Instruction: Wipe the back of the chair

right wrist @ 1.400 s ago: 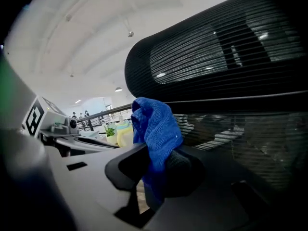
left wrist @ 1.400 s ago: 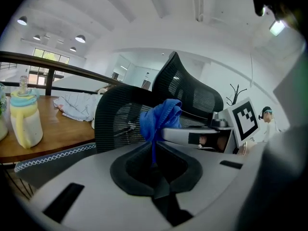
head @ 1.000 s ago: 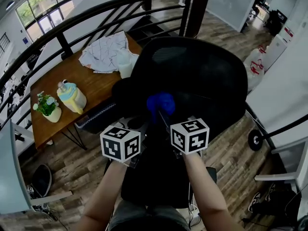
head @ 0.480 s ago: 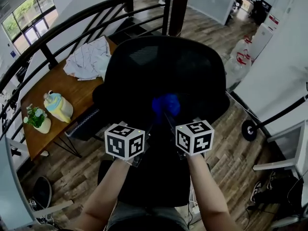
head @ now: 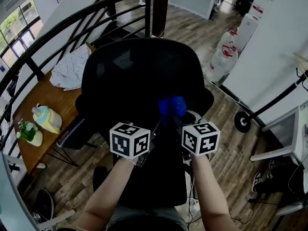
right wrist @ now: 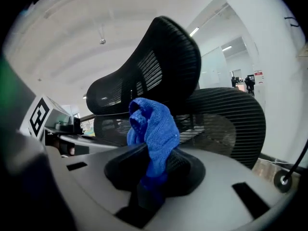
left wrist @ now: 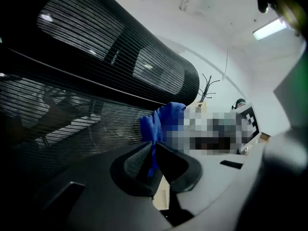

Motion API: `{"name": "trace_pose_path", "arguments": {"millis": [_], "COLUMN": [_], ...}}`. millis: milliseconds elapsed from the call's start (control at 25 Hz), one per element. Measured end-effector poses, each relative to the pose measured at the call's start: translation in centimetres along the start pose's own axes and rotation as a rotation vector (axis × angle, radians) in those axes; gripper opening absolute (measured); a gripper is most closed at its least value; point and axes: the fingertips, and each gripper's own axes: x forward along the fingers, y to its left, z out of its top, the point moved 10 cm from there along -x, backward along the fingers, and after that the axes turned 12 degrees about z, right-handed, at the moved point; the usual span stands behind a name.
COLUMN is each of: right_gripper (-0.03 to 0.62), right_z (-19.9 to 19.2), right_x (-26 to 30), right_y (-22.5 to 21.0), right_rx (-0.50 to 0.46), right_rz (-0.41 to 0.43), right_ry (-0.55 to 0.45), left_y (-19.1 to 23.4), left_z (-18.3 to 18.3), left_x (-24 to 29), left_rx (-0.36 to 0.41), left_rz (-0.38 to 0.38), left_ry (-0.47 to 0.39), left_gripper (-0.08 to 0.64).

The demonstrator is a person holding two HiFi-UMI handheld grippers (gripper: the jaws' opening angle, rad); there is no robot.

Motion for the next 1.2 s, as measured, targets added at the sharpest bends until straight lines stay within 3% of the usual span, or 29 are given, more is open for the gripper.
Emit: {"name": "trace_pose_path", "arguments": {"millis": [680,1200], "right_gripper": [0.092,0.091], "right_z": [-0.7,-1.4], "right_x": [-6.6,-9.7], "right_y": [-5.4,-5.5], "right_rx": [0.067,0.107], "right_rz": [-0.172,-0.287], "right_ry": [-0.057,-0.104], "left_y": [-5.4,-5.6], "left_z": [0.4,0.1], "left_x": [4.6,3.1], "left_rx": [0.072,0.074], "left_rz": [-0.128,-0.128], "left_ry": [0.043,0.045], "left_gripper": [0.035,0.035]}}
